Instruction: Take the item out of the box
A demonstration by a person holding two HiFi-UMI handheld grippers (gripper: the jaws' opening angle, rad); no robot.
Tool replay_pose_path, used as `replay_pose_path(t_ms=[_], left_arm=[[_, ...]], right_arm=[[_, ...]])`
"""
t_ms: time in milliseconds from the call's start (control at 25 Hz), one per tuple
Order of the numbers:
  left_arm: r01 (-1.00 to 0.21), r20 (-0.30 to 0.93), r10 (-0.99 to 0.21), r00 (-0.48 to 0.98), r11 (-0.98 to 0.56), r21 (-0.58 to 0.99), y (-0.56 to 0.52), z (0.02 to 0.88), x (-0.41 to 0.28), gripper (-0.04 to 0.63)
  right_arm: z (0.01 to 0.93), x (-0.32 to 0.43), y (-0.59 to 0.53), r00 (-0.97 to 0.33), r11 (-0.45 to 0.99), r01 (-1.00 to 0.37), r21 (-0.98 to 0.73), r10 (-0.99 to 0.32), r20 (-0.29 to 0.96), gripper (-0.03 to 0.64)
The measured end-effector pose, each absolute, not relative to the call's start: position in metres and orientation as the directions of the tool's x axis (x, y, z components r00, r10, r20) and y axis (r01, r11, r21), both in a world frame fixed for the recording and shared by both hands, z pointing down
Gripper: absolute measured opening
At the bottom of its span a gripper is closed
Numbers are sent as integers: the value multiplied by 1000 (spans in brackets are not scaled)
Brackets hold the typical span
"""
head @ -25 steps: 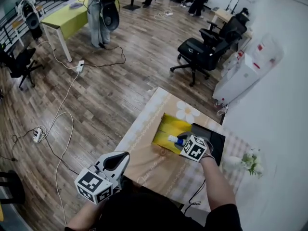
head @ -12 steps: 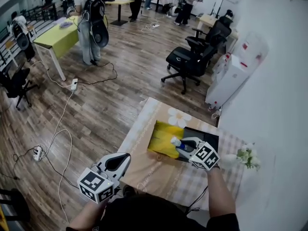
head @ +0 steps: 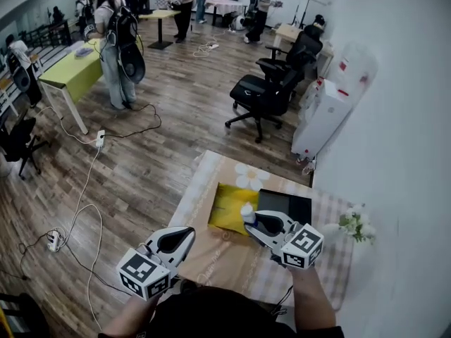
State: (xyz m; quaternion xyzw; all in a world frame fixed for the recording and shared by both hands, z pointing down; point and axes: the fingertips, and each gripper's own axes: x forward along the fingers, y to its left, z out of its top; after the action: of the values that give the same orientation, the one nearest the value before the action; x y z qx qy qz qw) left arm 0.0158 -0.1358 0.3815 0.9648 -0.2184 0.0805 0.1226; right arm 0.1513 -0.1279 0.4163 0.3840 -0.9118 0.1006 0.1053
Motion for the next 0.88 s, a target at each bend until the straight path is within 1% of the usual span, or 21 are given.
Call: replay_pose_path(t_ms=[120, 320, 400, 600, 880], left_arm=[[-431, 206, -393, 896, -881, 196, -133, 376, 19, 15], [-423, 204, -386, 900, -885, 194, -131, 371, 25, 15], [-419, 198, -383, 902, -887, 193, -131, 370, 25, 15], [-406, 185, -374, 909, -895, 185, -132, 366, 29, 15], [-402, 171, -375, 911, -899, 172, -129, 357, 28, 15]], right_arm=[[391, 138, -115, -713, 705, -700, -112, -683, 159, 140], [350, 133, -97, -711, 710, -685, -161, -700, -60, 138], [338, 129, -90, -707, 716, -683, -145, -697, -114, 138], [316, 115, -75, -710, 719, -695, -24, -690, -141, 137], [305, 102, -68, -707, 723, -689, -42, -684, -178, 135]])
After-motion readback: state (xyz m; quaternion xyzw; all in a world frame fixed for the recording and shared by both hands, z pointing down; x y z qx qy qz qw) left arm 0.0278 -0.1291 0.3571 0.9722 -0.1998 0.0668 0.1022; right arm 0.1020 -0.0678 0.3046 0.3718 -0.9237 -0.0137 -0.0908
